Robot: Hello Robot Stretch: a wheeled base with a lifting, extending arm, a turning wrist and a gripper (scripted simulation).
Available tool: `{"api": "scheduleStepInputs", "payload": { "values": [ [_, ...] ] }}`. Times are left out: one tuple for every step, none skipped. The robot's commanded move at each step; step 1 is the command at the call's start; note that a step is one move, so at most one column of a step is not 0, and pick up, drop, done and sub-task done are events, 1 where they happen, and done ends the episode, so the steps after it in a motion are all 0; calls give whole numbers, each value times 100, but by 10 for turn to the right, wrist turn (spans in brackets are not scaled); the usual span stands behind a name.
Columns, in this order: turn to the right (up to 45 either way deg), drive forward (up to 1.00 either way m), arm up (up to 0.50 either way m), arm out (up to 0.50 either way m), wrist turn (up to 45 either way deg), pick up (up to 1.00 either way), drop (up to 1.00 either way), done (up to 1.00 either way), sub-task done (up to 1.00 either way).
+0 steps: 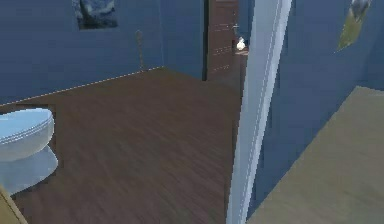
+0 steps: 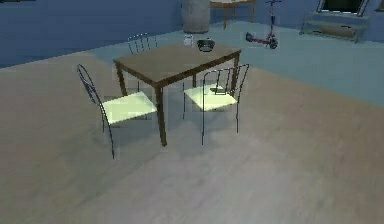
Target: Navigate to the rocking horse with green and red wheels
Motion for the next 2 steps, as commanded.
{"api": "scheduleStepInputs", "payload": {
  "values": [
    [0,40,0,0,0,0,0,0,0],
    [-390,0,0,0,0,0,0,0,0]
  ]
}}
